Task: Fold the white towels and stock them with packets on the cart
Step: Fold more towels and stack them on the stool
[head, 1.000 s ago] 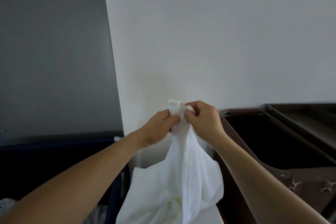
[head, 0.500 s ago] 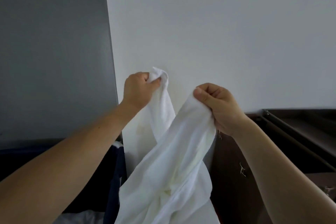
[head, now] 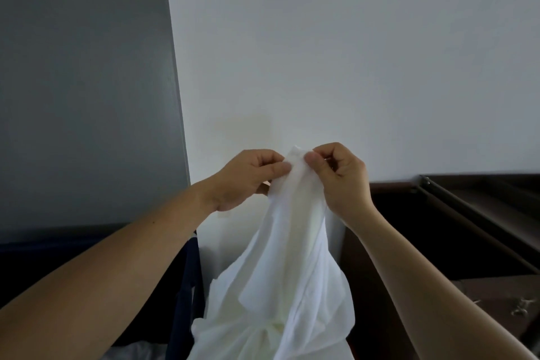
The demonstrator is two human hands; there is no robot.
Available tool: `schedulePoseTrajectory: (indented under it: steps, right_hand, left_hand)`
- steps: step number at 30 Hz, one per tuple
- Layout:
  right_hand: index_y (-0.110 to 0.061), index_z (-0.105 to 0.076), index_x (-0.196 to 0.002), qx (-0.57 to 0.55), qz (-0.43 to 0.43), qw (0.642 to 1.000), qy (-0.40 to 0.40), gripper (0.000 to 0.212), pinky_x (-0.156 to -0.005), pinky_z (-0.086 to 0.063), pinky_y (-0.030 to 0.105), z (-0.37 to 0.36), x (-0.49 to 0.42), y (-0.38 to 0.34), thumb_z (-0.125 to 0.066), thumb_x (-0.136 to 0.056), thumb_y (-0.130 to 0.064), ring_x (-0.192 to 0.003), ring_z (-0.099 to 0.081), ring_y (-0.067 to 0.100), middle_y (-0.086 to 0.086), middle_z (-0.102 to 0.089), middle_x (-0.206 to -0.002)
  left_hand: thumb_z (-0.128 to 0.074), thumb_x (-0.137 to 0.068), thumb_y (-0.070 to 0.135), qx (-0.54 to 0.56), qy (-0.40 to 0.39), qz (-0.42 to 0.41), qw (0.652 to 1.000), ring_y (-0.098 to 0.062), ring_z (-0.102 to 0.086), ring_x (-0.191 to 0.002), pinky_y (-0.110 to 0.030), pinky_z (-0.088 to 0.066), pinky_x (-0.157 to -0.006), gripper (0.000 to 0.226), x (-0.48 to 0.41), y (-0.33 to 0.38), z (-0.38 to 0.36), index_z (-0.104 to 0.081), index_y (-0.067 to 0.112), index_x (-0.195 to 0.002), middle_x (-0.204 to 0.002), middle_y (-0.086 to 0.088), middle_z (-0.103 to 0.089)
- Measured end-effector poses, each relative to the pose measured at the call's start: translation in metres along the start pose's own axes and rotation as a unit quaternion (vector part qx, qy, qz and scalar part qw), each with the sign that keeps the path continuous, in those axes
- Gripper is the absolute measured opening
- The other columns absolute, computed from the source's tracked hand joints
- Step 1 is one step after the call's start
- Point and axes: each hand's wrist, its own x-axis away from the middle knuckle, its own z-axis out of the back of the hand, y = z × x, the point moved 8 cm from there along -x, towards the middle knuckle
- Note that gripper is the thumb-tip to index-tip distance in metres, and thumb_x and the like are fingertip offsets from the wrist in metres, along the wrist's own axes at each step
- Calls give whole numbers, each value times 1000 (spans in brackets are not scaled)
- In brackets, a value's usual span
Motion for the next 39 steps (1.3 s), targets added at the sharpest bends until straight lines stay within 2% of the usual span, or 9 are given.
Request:
schedulePoseTrajectory:
  steps: [4, 7, 10, 14, 19, 22, 26, 31, 39]
  right_hand:
    - [-41, -63, -77, 59, 46, 997, -22, 22, -70, -36, 7, -4, 2, -8, -70, -89, -25, -80, -52, -3, -22, -65, -84]
    - [-42, -65, -80, 40, 20, 998, -32, 17, -70, -44, 15, -6, 2, -5, -71, -89, -28, -78, -57, 4, -20, -69, -95]
    - [-34, -69, -80, 13, -23, 999, -30, 12, -73, -53, 24, -5, 4, 3, -76, -84, -27, -78, -65, 15, -17, -72, -88]
    - [-25, -68, -73, -9, -29, 999, -19, 17, -63, -51, 14, 0, 3, 4, -82, -78, -18, -66, -64, -1, -14, -70, -70]
    - [-23, -65, -70, -14, -29, 999, -5, 21, -59, -48, 11, 4, 4, 6, -82, -78, -15, -60, -60, -4, -12, -66, -65]
    - [-30, -62, -81, 4, -11, 1000, -13, 20, -67, -46, 12, -1, 5, 4, -78, -82, -17, -68, -59, -4, -13, -65, -74]
    - [-36, -55, -114, 64, -29, 993, -97, 24, -71, -41, 8, -11, 5, 12, -64, -94, -29, -80, -58, -4, -13, -63, -85]
    - [-22, -70, -96, 58, -21, 994, -87, 12, -72, -51, 18, -14, 7, 10, -69, -90, -33, -79, -65, 4, -12, -70, -84]
    - [-22, -65, -83, -13, -100, 993, -59, 13, -73, -55, 26, -16, 19, 37, -78, -83, -23, -76, -68, 9, -5, -71, -78]
  left_hand:
    - [-57, -99, 31, -62, 55, -49, 995, -29, -68, -90, -42, -56, -81, 25, 4, 3, -3, -73, 13, -108, -102, -10, -72]
    - [-55, -100, 31, -102, 81, -84, 988, -26, -68, -93, -39, -55, -81, 24, 6, 14, -7, -74, 18, -105, -98, -5, -74]
    - [-52, -102, 32, -153, 77, -96, 980, -26, -66, -91, -41, -53, -82, 28, 7, 17, -10, -74, 14, -103, -96, -7, -73]
    - [-48, -100, 29, -119, 38, -72, 990, -35, -62, -94, -47, -52, -83, 33, 7, 12, -13, -71, 5, -105, -102, -16, -69]
    - [-59, -96, 26, -153, -26, -21, 988, -17, -66, -85, -39, -56, -82, 22, 6, 1, -24, -67, 7, -104, -99, -11, -70]
    - [-61, -96, 31, -220, -27, -12, 975, -22, -67, -91, -41, -56, -83, 24, 8, -10, -28, -63, 9, -105, -101, -7, -70]
    - [-48, -102, 31, -279, 24, -44, 959, -15, -54, -71, -28, -45, -65, 27, 10, -7, -25, -54, 7, -90, -81, -1, -59]
    - [-51, -98, 21, -293, 60, -87, 950, -5, -51, -68, -17, -40, -58, 12, 11, 7, -23, -53, 10, -101, -84, 0, -60]
    - [-53, -100, 39, -286, 5, -57, 957, -2, -38, -54, -15, -35, -54, 36, 10, -11, -25, -43, 16, -73, -66, 9, -42]
